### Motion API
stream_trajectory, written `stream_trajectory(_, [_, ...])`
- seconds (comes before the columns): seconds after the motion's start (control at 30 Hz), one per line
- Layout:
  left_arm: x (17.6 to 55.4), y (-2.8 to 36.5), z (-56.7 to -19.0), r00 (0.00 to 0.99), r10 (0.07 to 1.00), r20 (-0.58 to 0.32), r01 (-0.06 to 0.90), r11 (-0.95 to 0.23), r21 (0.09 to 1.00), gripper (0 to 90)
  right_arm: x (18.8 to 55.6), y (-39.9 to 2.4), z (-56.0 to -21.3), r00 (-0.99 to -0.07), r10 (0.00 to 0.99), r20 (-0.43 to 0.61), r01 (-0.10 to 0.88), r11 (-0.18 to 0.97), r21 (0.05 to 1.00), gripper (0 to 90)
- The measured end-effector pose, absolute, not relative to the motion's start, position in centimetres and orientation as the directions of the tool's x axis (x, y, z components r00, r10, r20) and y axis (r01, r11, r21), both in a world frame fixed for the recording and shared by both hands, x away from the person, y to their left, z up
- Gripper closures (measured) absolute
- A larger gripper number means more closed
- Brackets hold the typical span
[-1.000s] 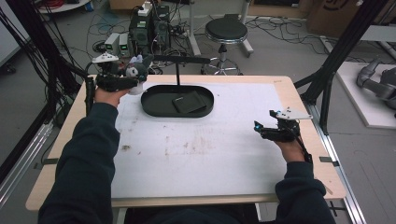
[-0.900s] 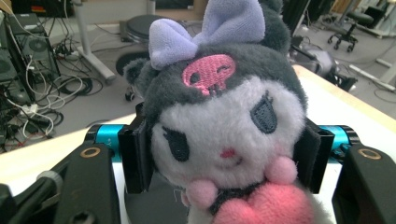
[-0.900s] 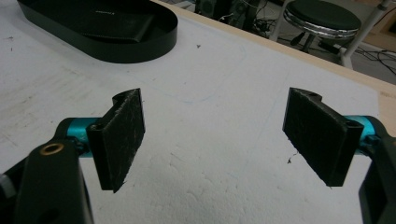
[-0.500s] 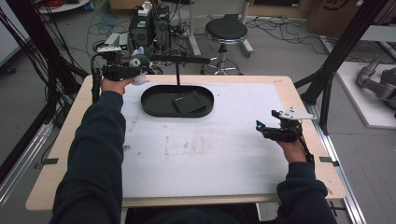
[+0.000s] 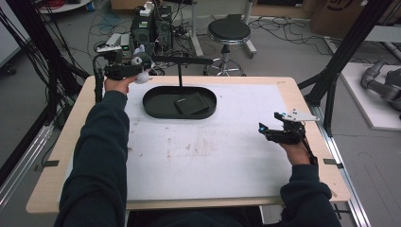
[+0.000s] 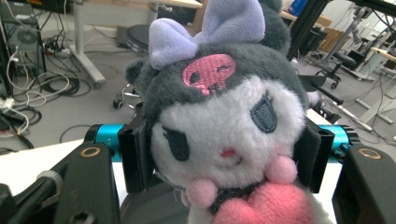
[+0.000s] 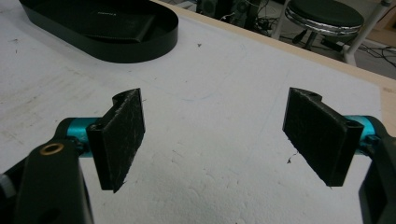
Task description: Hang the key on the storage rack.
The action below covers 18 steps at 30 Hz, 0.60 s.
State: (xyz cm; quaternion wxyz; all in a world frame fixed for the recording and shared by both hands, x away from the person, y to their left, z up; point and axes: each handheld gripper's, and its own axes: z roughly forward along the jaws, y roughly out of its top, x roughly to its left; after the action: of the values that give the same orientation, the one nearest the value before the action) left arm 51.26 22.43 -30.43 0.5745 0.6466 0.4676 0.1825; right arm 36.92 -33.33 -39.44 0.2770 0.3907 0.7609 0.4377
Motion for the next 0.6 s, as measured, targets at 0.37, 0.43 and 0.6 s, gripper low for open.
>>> stream_trajectory(0.37, [51.4, 23.4, -32.0, 0.404, 0.860, -0.313, 0.411, 0.135, 0.902, 35.1, 36.7, -33.6, -39.4, -0.540, 0.838, -0.076, 0.353, 0.307, 0.884, 21.4])
stream_trajectory(0.43, [51.2, 23.7, -32.6, 0.394, 0.866, -0.307, 0.421, 0.127, 0.898, 35.0, 36.7, -33.6, -39.4, -0.540, 0.838, -0.075, 0.355, 0.307, 0.883, 21.4])
stream_trajectory(0.6, [50.6, 24.1, -34.2, 0.379, 0.885, -0.270, 0.432, 0.089, 0.897, 35.0, 36.6, -33.4, -39.5, -0.541, 0.837, -0.077, 0.358, 0.312, 0.880, 21.4])
